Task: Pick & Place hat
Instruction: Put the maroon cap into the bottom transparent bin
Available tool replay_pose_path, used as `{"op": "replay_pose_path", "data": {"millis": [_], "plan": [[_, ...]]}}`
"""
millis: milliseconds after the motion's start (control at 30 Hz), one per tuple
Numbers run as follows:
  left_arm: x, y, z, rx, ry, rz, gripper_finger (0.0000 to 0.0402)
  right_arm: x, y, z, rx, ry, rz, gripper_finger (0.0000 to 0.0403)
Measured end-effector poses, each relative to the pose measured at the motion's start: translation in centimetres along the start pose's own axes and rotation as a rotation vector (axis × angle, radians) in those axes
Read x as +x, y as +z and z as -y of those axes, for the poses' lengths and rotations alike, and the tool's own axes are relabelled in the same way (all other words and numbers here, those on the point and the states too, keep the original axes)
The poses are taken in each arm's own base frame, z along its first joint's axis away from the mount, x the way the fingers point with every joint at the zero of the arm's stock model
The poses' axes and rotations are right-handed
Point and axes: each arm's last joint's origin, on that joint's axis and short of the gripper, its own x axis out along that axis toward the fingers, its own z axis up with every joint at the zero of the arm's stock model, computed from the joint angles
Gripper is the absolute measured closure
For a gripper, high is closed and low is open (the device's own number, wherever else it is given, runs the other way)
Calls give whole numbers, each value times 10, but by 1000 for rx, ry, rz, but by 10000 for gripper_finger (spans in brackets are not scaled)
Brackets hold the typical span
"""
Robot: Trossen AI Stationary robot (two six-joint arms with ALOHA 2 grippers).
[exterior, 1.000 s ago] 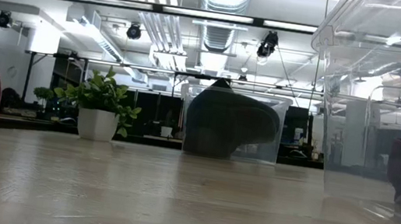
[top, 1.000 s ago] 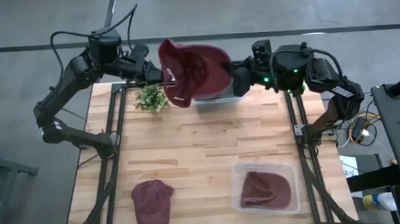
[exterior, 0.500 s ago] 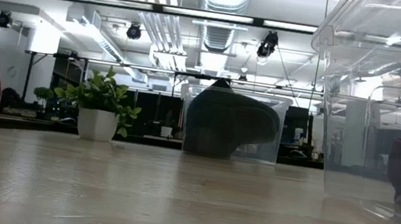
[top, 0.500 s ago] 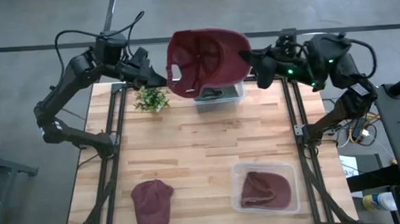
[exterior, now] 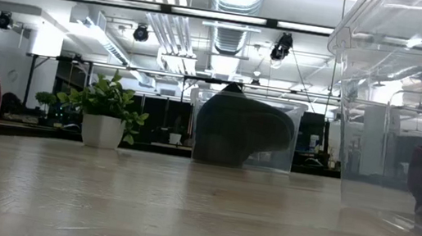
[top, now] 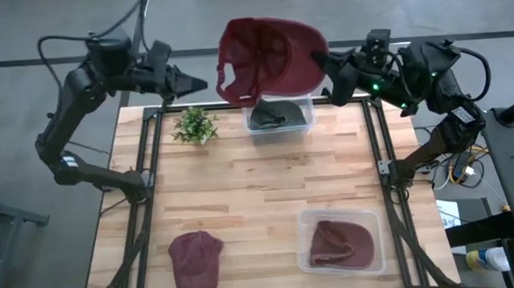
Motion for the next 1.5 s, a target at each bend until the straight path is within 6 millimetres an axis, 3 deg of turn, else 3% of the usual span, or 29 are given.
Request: {"op": "replay_pose_path", "data": {"millis": [167,600,933,1200,1500], "plan": [[-2,6,7,104,-16,119,296,2,-1,-1,20,5,-1,392],[12,11,12,226,-80,152,296,14,-3,-4,44,6,35,392],[30,24,17,170,-197,200,296,53,-25,-12,21,-4,23,392],[44,32,16,161,-224,221,296,91,-34,-17,94,152,71,392],[33,35,31,181,-271,247,296,113,-40,-9,115,156,84,392]]}}
